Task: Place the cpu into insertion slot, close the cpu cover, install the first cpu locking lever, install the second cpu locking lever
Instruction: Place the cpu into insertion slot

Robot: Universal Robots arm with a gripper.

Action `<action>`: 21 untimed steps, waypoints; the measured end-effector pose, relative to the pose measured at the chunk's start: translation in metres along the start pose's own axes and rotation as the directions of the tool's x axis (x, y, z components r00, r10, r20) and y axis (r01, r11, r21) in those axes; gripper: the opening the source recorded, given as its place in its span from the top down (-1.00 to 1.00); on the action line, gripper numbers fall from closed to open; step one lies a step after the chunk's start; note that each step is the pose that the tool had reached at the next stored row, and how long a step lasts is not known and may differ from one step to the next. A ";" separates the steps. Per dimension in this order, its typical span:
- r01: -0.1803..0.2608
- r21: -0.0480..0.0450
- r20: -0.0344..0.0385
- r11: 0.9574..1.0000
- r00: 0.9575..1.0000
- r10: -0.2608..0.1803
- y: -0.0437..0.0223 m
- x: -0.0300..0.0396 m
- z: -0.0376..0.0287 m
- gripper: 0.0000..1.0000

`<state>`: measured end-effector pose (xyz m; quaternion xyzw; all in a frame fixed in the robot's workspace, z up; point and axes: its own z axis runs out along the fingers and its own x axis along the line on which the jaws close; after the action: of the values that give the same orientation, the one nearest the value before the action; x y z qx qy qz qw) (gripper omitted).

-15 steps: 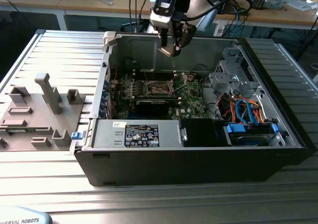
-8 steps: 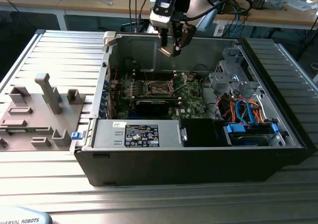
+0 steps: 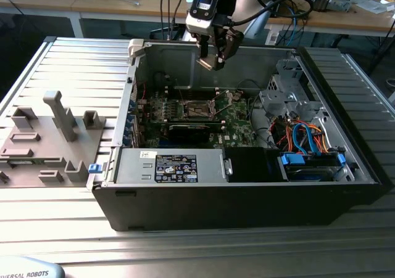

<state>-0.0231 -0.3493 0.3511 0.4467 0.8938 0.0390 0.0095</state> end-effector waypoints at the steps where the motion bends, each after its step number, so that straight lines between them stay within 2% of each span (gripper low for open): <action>1: -0.002 0.000 0.000 1.000 1.000 0.002 0.0000 0.0000 0.0000 -0.08; 21: -0.022 0.000 0.002 1.000 1.000 0.022 0.0000 0.0000 0.0001 -0.08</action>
<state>-0.0231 -0.3493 0.3511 0.4563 0.8889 0.0389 0.0099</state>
